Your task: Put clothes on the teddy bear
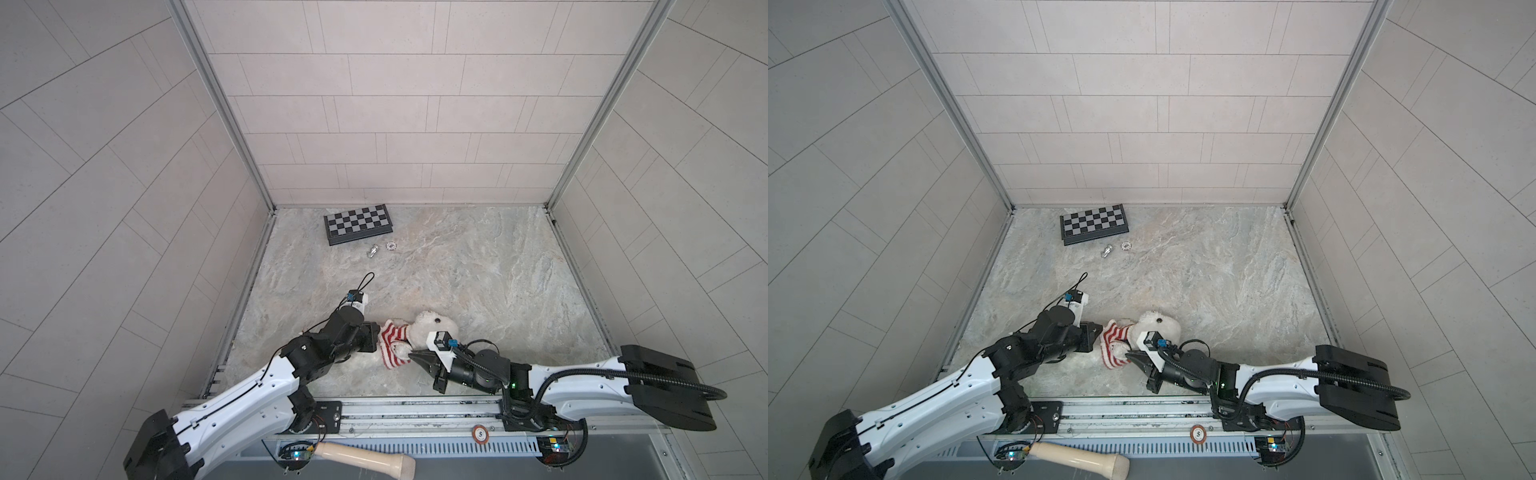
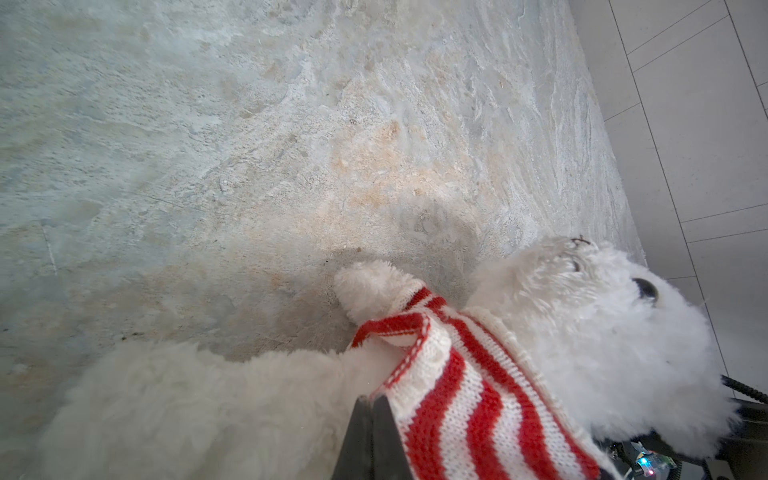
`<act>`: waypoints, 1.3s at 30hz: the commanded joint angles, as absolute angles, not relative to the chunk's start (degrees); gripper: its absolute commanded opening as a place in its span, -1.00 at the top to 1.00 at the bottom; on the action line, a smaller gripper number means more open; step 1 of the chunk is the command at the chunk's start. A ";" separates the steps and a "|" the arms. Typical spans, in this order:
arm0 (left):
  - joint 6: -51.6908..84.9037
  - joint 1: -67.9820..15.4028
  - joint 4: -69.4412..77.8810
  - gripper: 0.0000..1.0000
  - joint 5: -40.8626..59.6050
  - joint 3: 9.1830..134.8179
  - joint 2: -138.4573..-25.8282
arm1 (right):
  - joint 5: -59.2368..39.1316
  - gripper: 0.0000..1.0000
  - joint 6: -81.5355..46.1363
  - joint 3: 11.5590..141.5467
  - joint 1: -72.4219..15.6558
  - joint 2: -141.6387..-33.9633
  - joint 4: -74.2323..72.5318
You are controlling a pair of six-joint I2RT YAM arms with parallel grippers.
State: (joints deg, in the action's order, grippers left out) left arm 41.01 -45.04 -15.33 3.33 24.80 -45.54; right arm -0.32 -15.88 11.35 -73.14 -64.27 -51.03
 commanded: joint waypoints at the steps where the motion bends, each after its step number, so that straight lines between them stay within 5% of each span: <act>1: 39.10 -44.41 -16.46 1.00 1.64 24.94 -45.69 | -1.89 1.00 -14.24 11.47 -73.83 -63.00 -57.72; 9: 37.74 -51.19 -17.48 0.95 5.36 29.08 -45.53 | 5.31 1.00 -12.71 12.83 -73.78 -64.76 -55.58; 13: 37.52 -51.22 -25.04 0.19 3.47 30.81 -41.22 | 5.48 1.00 -11.95 13.15 -73.83 -65.12 -54.81; 15: 37.33 -51.18 -28.89 0.05 2.31 32.03 -38.42 | 5.51 1.00 -12.00 13.42 -73.83 -65.21 -53.85; 21: 37.73 -53.27 -28.63 0.42 8.20 35.85 -35.28 | 5.79 1.00 -11.59 13.61 -73.83 -65.39 -52.38; 39: 39.11 -61.72 -24.50 0.48 7.16 39.58 -48.01 | 5.45 1.00 -10.12 13.93 -73.83 -64.05 -51.15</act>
State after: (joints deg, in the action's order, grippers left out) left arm 38.98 -61.54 -25.21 7.68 38.46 -47.48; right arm 5.19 -11.46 12.95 -73.52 -65.34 -49.76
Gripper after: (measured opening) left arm 0.257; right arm 0.046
